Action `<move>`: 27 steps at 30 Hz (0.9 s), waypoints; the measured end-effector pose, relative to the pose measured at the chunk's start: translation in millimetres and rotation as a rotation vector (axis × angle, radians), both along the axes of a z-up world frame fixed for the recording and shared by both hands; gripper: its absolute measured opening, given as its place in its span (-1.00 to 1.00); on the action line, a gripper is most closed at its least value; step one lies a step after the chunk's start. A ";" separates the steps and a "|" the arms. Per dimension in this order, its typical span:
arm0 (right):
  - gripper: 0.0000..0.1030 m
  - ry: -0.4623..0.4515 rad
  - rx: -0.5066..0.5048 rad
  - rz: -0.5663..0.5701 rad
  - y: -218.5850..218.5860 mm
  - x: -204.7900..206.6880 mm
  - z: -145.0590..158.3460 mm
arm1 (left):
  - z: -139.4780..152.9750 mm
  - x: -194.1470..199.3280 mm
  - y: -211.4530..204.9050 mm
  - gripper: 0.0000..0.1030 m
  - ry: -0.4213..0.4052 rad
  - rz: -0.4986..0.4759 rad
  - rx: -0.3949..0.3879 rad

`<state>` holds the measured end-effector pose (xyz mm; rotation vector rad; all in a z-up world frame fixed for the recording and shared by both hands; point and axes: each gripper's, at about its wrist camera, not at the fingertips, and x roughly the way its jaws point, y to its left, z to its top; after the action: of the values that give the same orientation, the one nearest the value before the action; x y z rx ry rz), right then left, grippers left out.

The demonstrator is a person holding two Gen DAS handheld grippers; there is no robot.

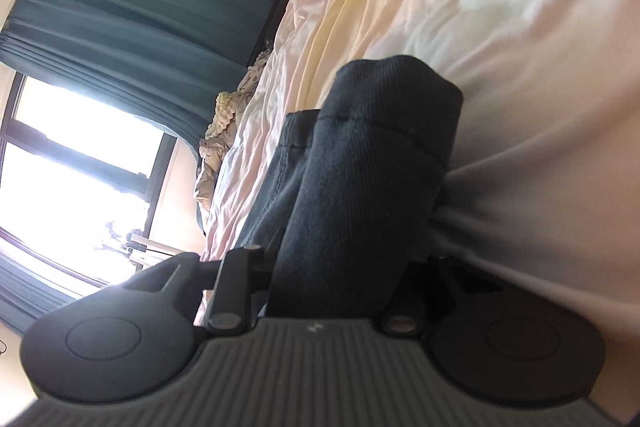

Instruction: Fold clothes

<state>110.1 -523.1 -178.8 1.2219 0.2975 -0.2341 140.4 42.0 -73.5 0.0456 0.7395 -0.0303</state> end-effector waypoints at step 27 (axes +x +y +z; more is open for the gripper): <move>-0.81 -0.094 -0.886 0.075 211.6 44.3 204.2 | 67.7 -47.2 53.4 0.39 -0.217 0.026 -0.208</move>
<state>154.4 -311.5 25.4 0.3435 0.1264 -0.2073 93.2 95.3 -5.8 -0.1574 0.5170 -0.0761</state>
